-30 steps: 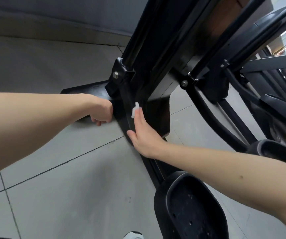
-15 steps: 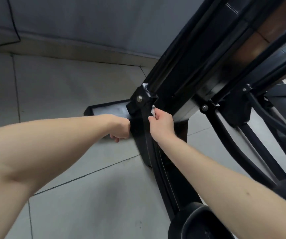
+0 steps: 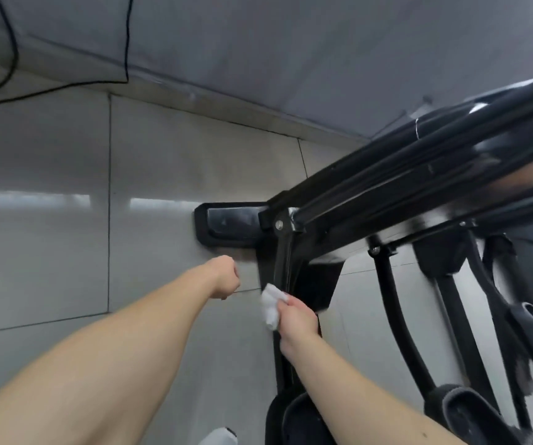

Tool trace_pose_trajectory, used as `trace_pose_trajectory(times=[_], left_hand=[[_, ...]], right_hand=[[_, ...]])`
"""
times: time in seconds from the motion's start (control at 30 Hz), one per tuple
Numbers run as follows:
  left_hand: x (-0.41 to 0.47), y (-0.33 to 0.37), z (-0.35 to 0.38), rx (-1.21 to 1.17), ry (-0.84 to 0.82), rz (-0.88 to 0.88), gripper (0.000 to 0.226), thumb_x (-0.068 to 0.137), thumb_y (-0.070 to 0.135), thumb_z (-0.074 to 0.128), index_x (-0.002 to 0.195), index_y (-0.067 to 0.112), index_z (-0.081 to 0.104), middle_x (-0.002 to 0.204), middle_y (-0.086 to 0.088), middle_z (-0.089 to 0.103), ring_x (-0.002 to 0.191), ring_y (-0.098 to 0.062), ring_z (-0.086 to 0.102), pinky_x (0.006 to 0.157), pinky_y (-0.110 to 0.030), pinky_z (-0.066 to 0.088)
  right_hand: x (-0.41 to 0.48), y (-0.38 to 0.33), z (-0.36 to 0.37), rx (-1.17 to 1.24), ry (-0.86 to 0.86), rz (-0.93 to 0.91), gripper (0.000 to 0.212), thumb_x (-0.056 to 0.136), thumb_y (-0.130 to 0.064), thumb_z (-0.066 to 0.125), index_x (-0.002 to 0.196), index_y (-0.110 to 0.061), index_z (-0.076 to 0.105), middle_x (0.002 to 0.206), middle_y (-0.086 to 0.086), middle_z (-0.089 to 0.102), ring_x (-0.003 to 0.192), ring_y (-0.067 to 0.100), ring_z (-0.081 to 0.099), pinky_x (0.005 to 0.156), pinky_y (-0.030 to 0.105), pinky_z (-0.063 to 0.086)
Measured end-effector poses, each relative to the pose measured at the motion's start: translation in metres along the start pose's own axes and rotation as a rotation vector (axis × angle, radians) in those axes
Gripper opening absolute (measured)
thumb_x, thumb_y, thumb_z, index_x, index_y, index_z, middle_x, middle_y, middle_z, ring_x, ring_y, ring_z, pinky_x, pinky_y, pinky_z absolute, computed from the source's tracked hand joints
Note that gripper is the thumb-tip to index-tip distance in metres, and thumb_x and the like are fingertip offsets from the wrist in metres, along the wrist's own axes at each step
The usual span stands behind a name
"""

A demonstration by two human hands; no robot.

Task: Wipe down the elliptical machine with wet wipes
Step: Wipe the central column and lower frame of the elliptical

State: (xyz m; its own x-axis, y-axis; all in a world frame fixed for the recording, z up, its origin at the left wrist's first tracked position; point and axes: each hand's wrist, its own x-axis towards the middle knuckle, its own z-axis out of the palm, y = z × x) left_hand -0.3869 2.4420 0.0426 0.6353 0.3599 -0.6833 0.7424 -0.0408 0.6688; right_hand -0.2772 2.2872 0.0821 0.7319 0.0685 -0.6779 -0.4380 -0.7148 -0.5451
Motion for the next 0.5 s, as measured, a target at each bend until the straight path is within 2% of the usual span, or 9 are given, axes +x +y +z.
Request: trace_pose_trajectory(times=[0.07,0.13,0.17,0.23,0.3,0.37,0.43,0.5], left_hand=[[-0.027,0.011,-0.007,-0.112,0.081,0.020,0.022,0.092,0.008,0.049,0.090,0.001,0.071,0.095,-0.018,0.073,0.096,-0.034,0.072,0.075,-0.032,0.057],[-0.054,0.020,-0.013,-0.230,0.144,0.024,0.026,0.096,0.009,0.050,0.112,0.005,0.070,0.116,-0.015,0.070,0.107,-0.034,0.068,0.090,-0.038,0.056],[-0.070,0.024,-0.017,-0.255,0.164,0.022,0.029,0.097,0.009,0.050,0.121,0.007,0.067,0.123,-0.013,0.068,0.111,-0.033,0.065,0.093,-0.035,0.054],[-0.102,0.029,-0.025,-0.258,0.184,0.005,0.034,0.098,0.007,0.047,0.127,0.008,0.063,0.128,-0.013,0.064,0.113,-0.030,0.062,0.087,-0.030,0.048],[-0.132,0.033,-0.034,-0.258,0.215,-0.002,0.022,0.097,0.006,0.046,0.110,0.009,0.064,0.117,-0.017,0.067,0.098,-0.030,0.062,0.073,-0.033,0.047],[-0.161,0.038,-0.046,-0.241,0.238,-0.020,0.013,0.097,0.008,0.049,0.089,0.013,0.059,0.094,-0.011,0.065,0.078,-0.024,0.054,0.060,-0.029,0.040],[-0.186,0.041,-0.059,-0.233,0.248,-0.044,0.015,0.096,0.011,0.055,0.082,0.013,0.058,0.082,-0.006,0.059,0.074,-0.023,0.050,0.059,-0.029,0.039],[-0.208,0.050,-0.074,-0.239,0.265,-0.048,0.015,0.095,0.016,0.060,0.084,0.007,0.064,0.081,-0.007,0.062,0.075,-0.024,0.053,0.066,-0.032,0.044]], right_hand=[[-0.036,-0.019,0.016,0.125,-0.038,0.074,0.019,0.081,-0.013,0.074,0.099,-0.017,0.080,0.090,0.009,0.078,0.086,0.028,0.074,0.084,0.041,0.062],[-0.071,-0.038,0.029,0.199,-0.105,0.049,0.023,0.093,-0.006,0.064,0.113,-0.012,0.074,0.092,0.005,0.072,0.082,0.022,0.069,0.083,0.038,0.058],[-0.086,-0.043,0.032,0.206,-0.116,0.050,0.026,0.097,-0.004,0.059,0.118,-0.012,0.072,0.093,0.004,0.071,0.082,0.020,0.067,0.084,0.038,0.056],[-0.118,-0.052,0.035,0.241,-0.114,0.102,0.027,0.095,-0.001,0.059,0.107,-0.019,0.075,0.098,0.006,0.075,0.090,0.022,0.070,0.094,0.039,0.057],[-0.146,-0.058,0.034,0.230,-0.094,0.117,0.028,0.092,0.003,0.061,0.096,-0.022,0.072,0.107,0.008,0.075,0.103,0.027,0.071,0.102,0.040,0.054],[-0.171,-0.063,0.032,0.221,-0.104,0.122,0.028,0.093,0.005,0.061,0.098,-0.022,0.068,0.106,0.008,0.071,0.104,0.027,0.069,0.103,0.038,0.053],[-0.199,-0.071,0.025,0.205,-0.117,0.118,0.024,0.093,0.003,0.064,0.101,-0.019,0.070,0.098,0.006,0.071,0.098,0.026,0.068,0.097,0.034,0.055],[-0.221,-0.081,0.019,0.184,-0.145,0.115,0.017,0.092,-0.001,0.069,0.101,-0.015,0.072,0.094,0.007,0.073,0.092,0.026,0.070,0.091,0.034,0.057]])
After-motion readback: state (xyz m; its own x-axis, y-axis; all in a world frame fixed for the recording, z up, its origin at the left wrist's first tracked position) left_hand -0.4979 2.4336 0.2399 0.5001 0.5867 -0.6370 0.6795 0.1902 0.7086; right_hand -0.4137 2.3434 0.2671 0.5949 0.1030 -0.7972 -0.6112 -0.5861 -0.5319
